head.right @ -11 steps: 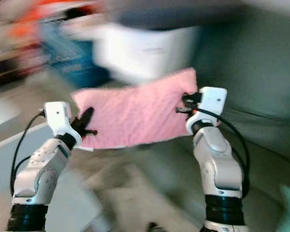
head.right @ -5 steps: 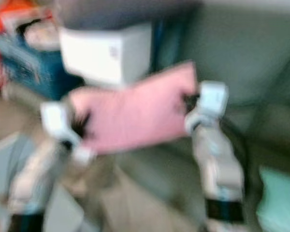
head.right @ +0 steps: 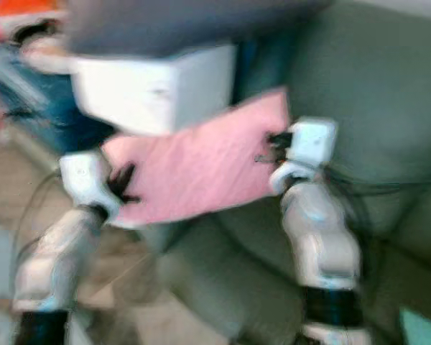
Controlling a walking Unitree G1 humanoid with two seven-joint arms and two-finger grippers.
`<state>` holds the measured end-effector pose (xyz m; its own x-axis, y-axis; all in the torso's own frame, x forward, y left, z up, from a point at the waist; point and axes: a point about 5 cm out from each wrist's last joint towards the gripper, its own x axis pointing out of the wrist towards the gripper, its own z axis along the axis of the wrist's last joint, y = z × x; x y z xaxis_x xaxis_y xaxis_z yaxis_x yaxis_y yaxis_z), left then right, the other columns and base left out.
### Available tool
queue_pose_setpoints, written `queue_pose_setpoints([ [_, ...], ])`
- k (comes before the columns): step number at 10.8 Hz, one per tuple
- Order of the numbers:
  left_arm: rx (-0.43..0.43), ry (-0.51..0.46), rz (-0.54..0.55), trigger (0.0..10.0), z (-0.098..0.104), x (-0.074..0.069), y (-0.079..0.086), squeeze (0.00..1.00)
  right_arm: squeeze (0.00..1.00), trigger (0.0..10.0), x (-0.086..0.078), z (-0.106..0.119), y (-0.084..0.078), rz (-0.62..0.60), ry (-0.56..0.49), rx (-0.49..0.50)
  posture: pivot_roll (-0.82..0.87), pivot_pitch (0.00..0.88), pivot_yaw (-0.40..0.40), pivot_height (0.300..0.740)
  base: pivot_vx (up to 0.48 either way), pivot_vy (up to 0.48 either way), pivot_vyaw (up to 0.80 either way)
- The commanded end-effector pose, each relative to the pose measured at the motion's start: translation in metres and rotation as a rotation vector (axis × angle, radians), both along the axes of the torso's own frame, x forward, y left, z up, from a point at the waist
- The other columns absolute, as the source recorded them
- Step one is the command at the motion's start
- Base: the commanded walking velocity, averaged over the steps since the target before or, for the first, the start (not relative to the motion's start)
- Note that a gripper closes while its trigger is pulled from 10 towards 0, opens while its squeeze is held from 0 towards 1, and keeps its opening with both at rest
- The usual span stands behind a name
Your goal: Move the pillow to the sofa
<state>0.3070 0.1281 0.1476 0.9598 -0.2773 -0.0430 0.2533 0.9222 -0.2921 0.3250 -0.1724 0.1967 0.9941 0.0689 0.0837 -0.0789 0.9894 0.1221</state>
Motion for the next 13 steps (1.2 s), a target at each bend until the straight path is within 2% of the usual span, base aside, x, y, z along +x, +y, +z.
queue_pose_setpoints([
  [1, 0.004, 0.007, 0.035, 10.0, 0.0, 0.0, 0.013, 0.0, 0.0, 10.0, -0.001, 0.004, 0.011, 0.033, -0.023, 0.008, -0.1, 0.068, 0.008, 0.74, 0.0, 0.0, 0.0],
  [5, 0.01, 0.006, 0.045, 10.0, 0.002, 0.005, 0.018, 0.0, 0.0, 10.0, -0.001, 0.003, 0.01, 0.021, -0.02, 0.009, -0.1, 0.062, 0.011, 0.74, 0.0, 0.0, 0.0],
  [6, 0.01, 0.007, 0.038, 10.0, 0.002, 0.005, 0.017, 0.0, 0.0, 10.0, 0.0, 0.003, 0.009, 0.017, -0.011, 0.009, -0.1, 0.062, 0.012, 0.74, 0.0, 0.0, -0.8],
  [9, 0.006, 0.031, -0.001, 10.0, -0.001, 0.003, 0.012, 0.0, 0.0, 10.0, 0.001, 0.004, 0.009, 0.016, -0.015, 0.007, -0.1, 0.057, 0.013, 0.74, 0.0, 0.48, -0.79],
  [11, 0.009, 0.043, 0.001, 10.0, -0.002, 0.004, 0.01, 0.0, 0.0, 10.0, 0.001, 0.005, 0.009, 0.019, -0.025, 0.005, -0.1, 0.055, 0.009, 0.74, 0.0, 0.48, 0.0],
  [12, 0.032, 0.011, 0.008, 10.0, 0.0, 0.002, 0.01, 0.0, 0.0, 10.0, 0.001, 0.006, 0.009, 0.018, -0.027, 0.003, -0.1, 0.057, 0.009, 0.74, 0.0, 0.0, 0.0],
  [13, 0.015, 0.016, -0.004, 10.0, -0.001, 0.001, 0.008, 0.0, 0.0, 10.0, 0.001, 0.006, 0.008, 0.016, -0.027, 0.001, -0.1, 0.054, 0.007, 0.74, 0.0, 0.0, 0.0],
])
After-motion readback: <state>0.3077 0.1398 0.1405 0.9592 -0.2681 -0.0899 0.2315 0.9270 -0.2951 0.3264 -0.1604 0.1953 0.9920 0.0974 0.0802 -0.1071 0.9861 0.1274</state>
